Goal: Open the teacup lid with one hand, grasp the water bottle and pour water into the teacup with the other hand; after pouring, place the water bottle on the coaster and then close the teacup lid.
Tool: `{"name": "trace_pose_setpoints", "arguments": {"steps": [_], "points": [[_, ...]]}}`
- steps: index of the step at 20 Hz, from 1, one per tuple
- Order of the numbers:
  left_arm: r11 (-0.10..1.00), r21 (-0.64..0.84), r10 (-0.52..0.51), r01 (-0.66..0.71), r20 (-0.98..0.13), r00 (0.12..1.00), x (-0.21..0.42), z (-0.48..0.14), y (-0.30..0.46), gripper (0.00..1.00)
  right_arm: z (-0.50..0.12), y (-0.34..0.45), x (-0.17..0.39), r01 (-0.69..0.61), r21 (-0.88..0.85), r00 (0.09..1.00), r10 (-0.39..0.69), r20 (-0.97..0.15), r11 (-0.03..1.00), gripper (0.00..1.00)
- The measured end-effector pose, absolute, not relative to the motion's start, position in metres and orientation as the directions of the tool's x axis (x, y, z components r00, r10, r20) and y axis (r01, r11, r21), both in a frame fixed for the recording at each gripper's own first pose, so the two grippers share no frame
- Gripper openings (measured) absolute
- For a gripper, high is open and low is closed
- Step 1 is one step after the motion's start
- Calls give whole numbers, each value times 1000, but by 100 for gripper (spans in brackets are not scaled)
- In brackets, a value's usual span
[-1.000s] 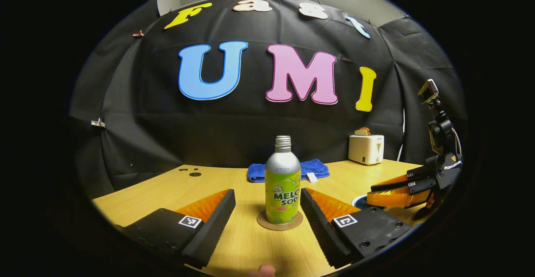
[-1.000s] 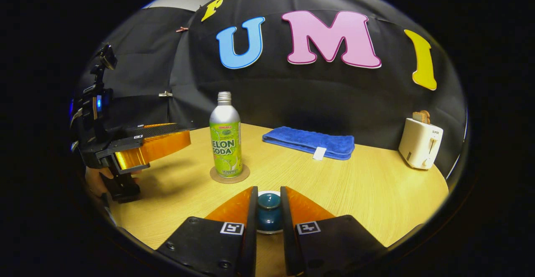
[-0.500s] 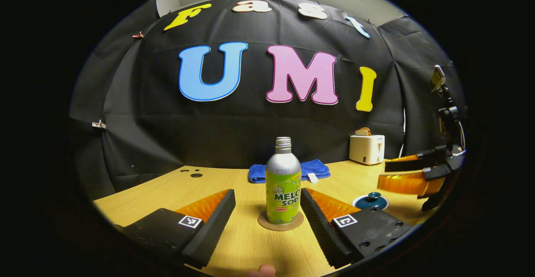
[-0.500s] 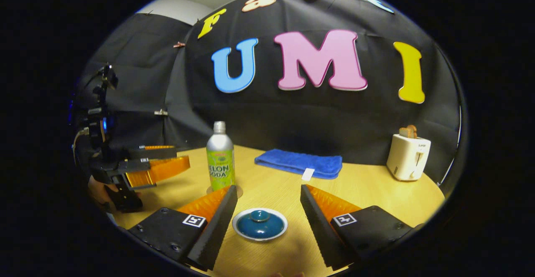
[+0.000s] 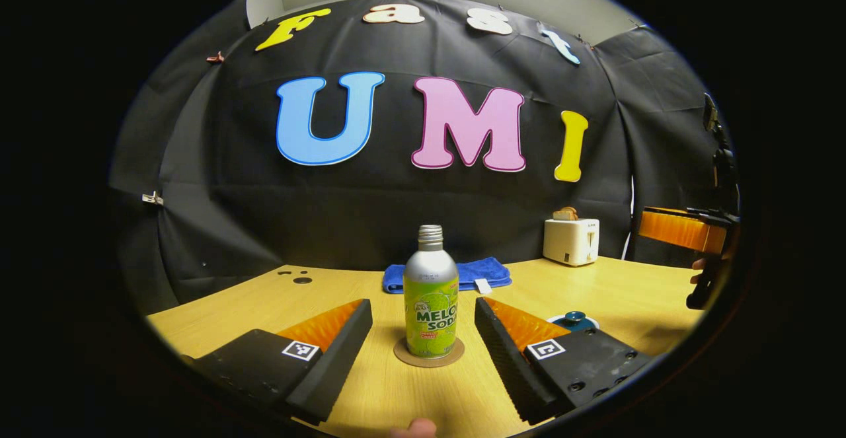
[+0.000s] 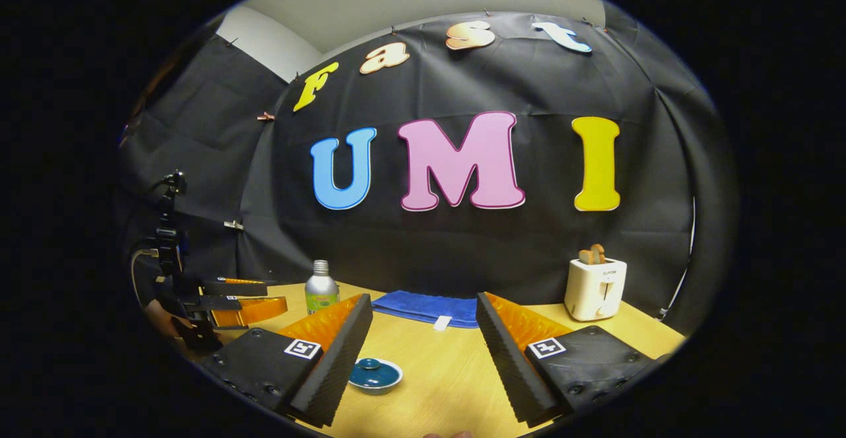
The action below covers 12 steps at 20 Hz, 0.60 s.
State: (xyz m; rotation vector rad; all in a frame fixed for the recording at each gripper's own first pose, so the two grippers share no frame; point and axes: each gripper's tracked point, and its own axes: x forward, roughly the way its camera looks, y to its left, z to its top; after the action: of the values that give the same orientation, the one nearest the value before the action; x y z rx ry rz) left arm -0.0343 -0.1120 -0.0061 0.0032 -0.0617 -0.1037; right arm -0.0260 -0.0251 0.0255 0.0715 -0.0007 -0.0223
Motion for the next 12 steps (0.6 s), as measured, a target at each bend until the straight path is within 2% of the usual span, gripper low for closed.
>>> {"name": "trace_pose_setpoints", "arguments": {"steps": [12], "points": [[996,28,-82,80,60,995,-36,-7,-107,99,15,-53,-39,76,47,997,-75,-28,996,98]]}}
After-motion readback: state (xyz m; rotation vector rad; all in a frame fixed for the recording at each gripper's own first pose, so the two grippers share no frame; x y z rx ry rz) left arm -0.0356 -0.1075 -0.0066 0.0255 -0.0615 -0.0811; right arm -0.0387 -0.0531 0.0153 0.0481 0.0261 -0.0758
